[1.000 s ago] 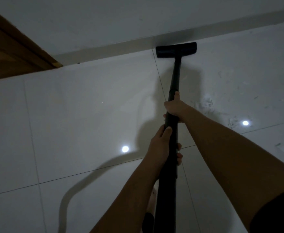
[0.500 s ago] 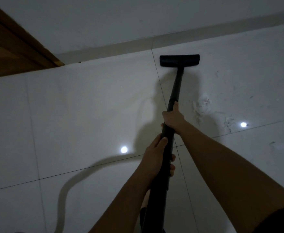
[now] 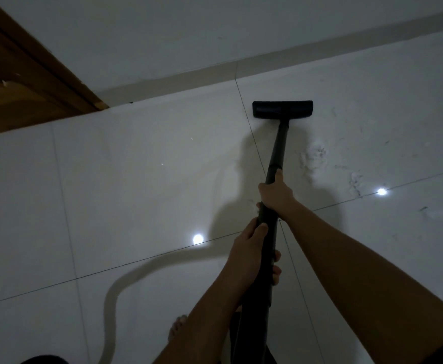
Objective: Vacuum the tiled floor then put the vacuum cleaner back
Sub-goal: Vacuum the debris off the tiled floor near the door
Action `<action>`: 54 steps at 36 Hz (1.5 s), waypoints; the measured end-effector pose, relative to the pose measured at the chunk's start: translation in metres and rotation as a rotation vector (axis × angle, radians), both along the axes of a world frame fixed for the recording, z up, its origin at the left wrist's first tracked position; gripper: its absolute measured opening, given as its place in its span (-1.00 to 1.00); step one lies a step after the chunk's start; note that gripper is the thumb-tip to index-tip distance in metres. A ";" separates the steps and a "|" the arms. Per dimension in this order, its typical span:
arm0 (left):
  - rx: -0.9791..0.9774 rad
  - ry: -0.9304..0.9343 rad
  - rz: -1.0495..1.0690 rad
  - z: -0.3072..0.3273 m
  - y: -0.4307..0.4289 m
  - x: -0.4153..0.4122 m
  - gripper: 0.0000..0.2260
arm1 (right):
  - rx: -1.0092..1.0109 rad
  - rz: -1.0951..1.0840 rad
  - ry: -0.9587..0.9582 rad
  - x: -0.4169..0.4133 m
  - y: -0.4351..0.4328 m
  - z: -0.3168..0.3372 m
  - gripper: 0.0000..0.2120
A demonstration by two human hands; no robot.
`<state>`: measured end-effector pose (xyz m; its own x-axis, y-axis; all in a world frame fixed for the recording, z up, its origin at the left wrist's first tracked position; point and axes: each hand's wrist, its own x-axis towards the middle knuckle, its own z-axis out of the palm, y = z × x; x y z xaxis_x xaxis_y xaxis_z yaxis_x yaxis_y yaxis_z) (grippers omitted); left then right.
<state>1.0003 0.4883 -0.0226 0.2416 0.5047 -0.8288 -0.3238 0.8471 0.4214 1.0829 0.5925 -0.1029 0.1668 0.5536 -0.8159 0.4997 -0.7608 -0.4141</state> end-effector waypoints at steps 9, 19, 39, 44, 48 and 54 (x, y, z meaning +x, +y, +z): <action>0.013 0.033 -0.051 0.012 -0.045 -0.017 -0.77 | 0.010 -0.075 0.003 -0.017 -0.049 0.013 -0.29; 0.024 0.070 -0.111 0.022 -0.119 -0.059 -0.78 | -0.041 -0.085 0.009 -0.054 -0.129 0.019 -0.30; -0.002 0.098 -0.145 0.028 -0.232 -0.044 -0.70 | -0.017 -0.073 -0.020 -0.039 -0.242 0.027 -0.32; -0.006 0.101 -0.132 0.025 -0.246 -0.028 -0.70 | 0.004 -0.092 -0.007 -0.024 -0.258 0.024 -0.34; -0.009 0.102 -0.133 0.027 -0.261 -0.021 -0.68 | 0.006 -0.088 -0.018 -0.019 -0.273 0.025 -0.35; 0.000 0.095 -0.134 0.038 -0.278 -0.018 -0.70 | -0.001 -0.069 -0.024 -0.016 -0.294 0.024 -0.37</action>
<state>0.9819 0.2106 0.0158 0.2273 0.4733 -0.8511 -0.1667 0.8799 0.4449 1.0673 0.2985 -0.0788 0.2241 0.5397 -0.8115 0.4563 -0.7939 -0.4020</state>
